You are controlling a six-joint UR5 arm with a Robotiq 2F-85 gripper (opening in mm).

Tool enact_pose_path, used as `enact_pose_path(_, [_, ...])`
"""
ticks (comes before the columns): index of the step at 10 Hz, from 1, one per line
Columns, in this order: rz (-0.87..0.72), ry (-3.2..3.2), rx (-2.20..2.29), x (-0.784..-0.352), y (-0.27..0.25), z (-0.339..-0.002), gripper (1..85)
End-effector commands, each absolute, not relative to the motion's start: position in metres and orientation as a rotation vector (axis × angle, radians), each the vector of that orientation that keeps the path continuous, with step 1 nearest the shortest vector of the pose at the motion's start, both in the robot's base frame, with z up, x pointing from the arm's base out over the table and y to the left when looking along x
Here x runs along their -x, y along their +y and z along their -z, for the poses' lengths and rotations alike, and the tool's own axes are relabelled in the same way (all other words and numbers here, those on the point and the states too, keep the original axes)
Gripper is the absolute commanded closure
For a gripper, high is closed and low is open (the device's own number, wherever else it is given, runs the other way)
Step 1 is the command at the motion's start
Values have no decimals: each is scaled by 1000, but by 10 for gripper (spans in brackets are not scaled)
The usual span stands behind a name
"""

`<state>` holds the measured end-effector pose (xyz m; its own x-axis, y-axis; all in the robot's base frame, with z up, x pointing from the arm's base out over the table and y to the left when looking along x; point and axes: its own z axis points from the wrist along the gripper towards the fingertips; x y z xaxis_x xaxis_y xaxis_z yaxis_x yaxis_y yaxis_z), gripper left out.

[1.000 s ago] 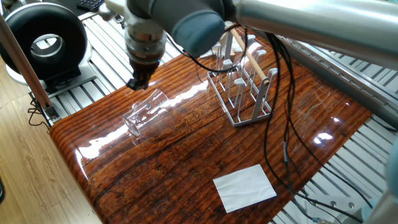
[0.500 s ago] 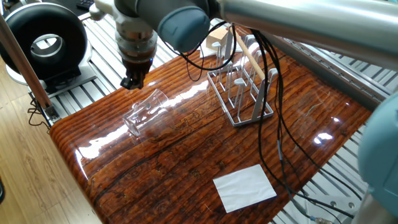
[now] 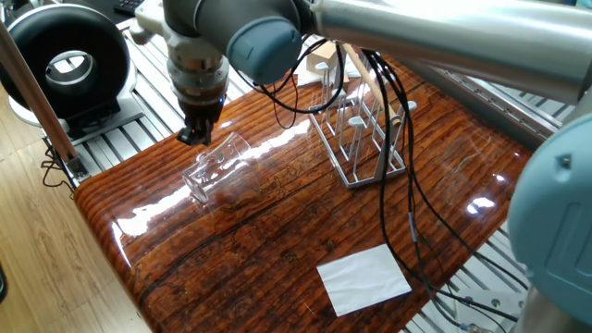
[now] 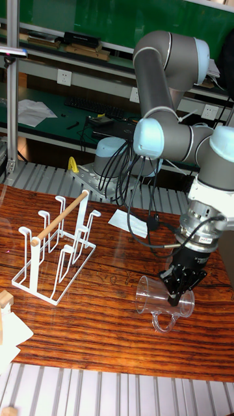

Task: Put the cup on the cup rack

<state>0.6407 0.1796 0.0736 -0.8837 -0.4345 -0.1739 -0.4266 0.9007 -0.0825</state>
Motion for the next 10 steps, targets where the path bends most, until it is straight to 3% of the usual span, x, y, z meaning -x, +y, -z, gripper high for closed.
enact_pose_path(1, [108,2875,756,-640,172,-63,847])
enact_pose_path(3, [124,2874,752,-642,169,-62,843])
enact_pose_path(5, [86,2877,735,-641,175,-62,760])
enact_pose_path(10, [-59,2826,673,-652,206,-55,750])
